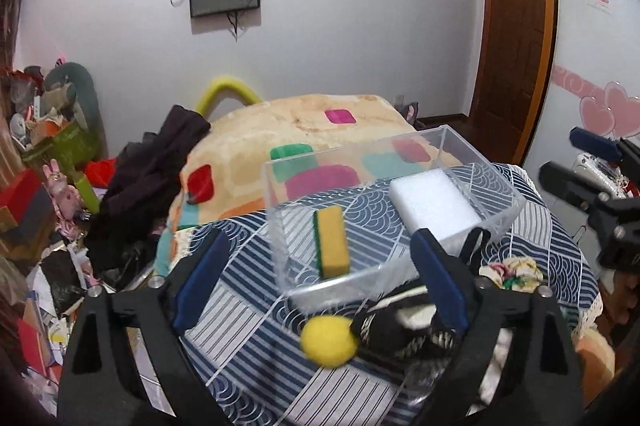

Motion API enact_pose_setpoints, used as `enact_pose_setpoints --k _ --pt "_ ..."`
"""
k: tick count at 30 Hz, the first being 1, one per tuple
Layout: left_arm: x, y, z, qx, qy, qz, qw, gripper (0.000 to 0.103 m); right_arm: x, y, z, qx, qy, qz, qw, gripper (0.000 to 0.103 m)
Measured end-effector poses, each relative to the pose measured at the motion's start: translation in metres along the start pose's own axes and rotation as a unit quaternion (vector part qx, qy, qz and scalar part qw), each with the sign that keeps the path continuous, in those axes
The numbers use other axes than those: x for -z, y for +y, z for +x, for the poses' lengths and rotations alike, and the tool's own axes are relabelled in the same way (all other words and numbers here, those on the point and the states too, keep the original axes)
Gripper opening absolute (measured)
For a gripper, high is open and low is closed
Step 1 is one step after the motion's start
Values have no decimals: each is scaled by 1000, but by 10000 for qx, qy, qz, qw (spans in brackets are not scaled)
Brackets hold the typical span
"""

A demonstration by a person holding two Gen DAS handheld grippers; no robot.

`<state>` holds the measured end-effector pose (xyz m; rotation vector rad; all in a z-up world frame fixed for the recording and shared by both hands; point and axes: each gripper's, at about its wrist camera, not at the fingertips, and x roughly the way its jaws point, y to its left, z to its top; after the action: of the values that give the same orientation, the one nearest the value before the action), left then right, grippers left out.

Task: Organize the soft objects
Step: 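Grasp the yellow felt ball with the left tool while the right tool grasps the floral scrunchie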

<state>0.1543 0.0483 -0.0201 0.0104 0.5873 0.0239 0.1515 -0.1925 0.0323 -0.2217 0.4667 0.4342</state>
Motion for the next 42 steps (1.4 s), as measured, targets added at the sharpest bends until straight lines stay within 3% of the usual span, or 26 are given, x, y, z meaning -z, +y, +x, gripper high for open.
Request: enact_pose_setpoints --k 4,16,23,25,29,34,37,42 --pt "13 6 -7 -47 27 54 10000 98 14 1 -5 42 -34 97 9999 103" --pt "75 8 16 57 601 -32 9982 98 74 0 16 48 756 432 9962 103" --pt "94 6 40 145 900 15 9958 95 87 0 30 -25 1134 441 9926 98" --pt "93 7 47 192 961 0 9952 83 90 2 32 -63 1233 394 9916 89" --pt "89 9 58 372 1018 -210 9939 74 95 6 35 -159 1343 307 9903 69" --pt "87 9 66 705 1054 -425 9910 45 97 7 34 -264 1366 241 9900 39" --pt "88 8 65 709 1012 -423 9914 44 97 5 31 -319 1340 258 9901 28" --pt "91 4 48 632 869 -322 9937 44 92 3 22 -302 1162 314 9923 23"
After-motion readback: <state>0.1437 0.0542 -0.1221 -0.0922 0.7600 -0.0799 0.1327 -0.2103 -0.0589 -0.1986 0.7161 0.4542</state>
